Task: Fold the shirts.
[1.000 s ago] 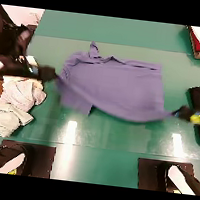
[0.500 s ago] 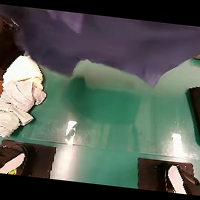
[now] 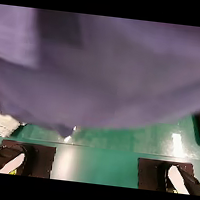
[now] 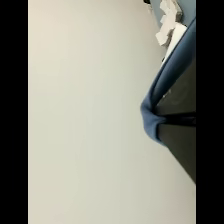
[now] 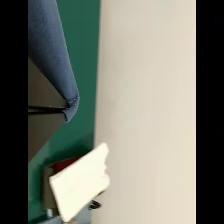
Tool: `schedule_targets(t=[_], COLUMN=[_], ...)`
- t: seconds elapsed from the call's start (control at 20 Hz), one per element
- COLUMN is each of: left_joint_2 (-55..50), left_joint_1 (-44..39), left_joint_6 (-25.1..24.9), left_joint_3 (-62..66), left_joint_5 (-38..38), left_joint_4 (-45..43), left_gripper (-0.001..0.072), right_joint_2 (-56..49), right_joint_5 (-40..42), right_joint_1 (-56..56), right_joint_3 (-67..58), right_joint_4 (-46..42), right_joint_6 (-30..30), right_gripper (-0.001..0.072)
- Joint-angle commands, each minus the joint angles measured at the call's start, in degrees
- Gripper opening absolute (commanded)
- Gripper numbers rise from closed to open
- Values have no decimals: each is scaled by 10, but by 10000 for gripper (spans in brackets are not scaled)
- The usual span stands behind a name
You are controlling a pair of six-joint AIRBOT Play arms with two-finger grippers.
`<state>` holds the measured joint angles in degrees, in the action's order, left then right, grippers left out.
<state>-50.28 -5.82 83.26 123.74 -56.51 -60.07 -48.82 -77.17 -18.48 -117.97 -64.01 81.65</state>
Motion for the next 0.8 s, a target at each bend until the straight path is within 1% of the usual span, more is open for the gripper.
schedule_targets(t=[0.0,0.1,0.2,0.3,0.4,0.5,0.6,0.7,0.75], left_joint_2=[-18,-66,-135,-214,-306,-386,-436,-456,-459], left_joint_1=[0,0,0,0,0,0,0,5,11], left_joint_6=[-11,-2,-1,-1,-3,-13,-12,-28,-27], left_joint_3=[-95,-171,-239,-293,-307,-307,-306,-306,-300], left_joint_5=[-23,-97,-151,-153,-155,-127,-61,19,54], left_joint_4=[-8,-29,-40,-39,-40,-40,-40,-40,-41], left_gripper=[25,25,26,26,26,26,26,26,26], right_joint_2=[-67,-115,-172,-239,-315,-390,-444,-482,-497], right_joint_5=[-131,-173,-186,-188,-187,-162,-105,-41,-21], right_joint_1=[7,42,90,132,155,164,163,162,160], right_joint_3=[15,85,154,206,237,244,244,233,218], right_joint_4=[-15,-25,-62,-106,-117,-117,-117,-117,-121], right_joint_6=[45,55,61,68,68,68,68,68,68], right_gripper=[13,13,13,13,13,13,13,13,13])
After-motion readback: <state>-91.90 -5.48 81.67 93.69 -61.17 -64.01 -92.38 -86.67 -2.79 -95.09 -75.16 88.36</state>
